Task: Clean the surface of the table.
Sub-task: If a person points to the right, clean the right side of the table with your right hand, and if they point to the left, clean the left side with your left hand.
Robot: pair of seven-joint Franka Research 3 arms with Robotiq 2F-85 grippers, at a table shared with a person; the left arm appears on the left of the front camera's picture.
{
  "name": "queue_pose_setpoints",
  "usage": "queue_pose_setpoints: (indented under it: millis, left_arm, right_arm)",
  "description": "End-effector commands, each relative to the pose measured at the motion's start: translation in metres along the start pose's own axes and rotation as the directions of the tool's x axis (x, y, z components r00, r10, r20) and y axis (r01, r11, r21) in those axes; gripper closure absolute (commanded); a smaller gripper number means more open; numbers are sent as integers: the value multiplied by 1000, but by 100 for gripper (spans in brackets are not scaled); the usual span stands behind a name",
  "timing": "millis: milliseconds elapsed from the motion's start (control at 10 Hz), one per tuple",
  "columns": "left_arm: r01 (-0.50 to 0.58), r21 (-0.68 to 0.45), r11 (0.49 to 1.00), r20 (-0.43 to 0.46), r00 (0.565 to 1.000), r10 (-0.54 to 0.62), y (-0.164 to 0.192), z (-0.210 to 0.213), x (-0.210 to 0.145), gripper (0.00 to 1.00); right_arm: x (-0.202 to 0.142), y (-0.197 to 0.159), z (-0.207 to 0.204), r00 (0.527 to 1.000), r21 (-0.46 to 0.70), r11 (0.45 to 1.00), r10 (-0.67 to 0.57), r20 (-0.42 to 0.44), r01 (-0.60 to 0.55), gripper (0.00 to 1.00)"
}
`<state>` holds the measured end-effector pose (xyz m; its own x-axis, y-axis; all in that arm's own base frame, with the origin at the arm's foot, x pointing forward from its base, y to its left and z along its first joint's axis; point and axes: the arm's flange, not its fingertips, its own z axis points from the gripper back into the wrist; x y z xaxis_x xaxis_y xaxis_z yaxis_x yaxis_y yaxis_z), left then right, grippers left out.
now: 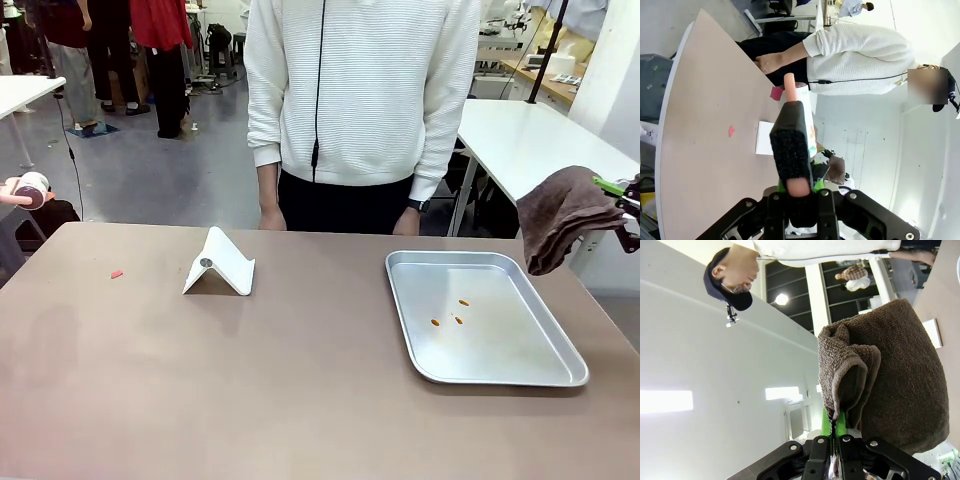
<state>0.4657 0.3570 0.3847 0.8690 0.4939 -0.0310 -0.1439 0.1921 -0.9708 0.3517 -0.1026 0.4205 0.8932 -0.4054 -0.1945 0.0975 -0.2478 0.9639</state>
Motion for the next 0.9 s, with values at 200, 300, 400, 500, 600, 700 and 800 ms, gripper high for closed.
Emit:
queue_pose_setpoints:
  millis: [200, 300, 400, 500, 600, 700, 800]
  left_arm:
    - [238, -216, 947, -149, 951, -273, -12, -8, -30, 79]
    - [283, -268, 921, -195, 920, -339, -15, -8, -39, 79]
    - [392, -258, 883, -209, 870, -447, -14, -10, -48, 79]
    - [463, -225, 858, -225, 832, -508, -12, -12, -50, 79]
    - [544, -172, 821, -243, 784, -571, -8, -15, -54, 79]
    - [576, -107, 810, -255, 772, -582, -5, -19, -58, 79]
    - [575, -45, 817, -236, 788, -568, -5, -25, -61, 79]
  right_arm:
    - [-2, 2, 1, 1000, 14, 1000, 12, -12, -12, 100]
    - [-2, 2, 1, 1000, 14, 1000, 12, -12, -12, 100]
    - [-2, 2, 1, 1000, 14, 1000, 12, -12, -12, 100]
    - [-2, 2, 1, 1000, 14, 1000, 12, -12, -12, 100]
    - [-2, 2, 1, 1000, 14, 1000, 12, -12, -12, 100]
    - [-2, 2, 1, 1000, 14, 1000, 12, -12, -12, 100]
    - [-2, 2, 1, 1000, 14, 1000, 12, -12, -12, 100]
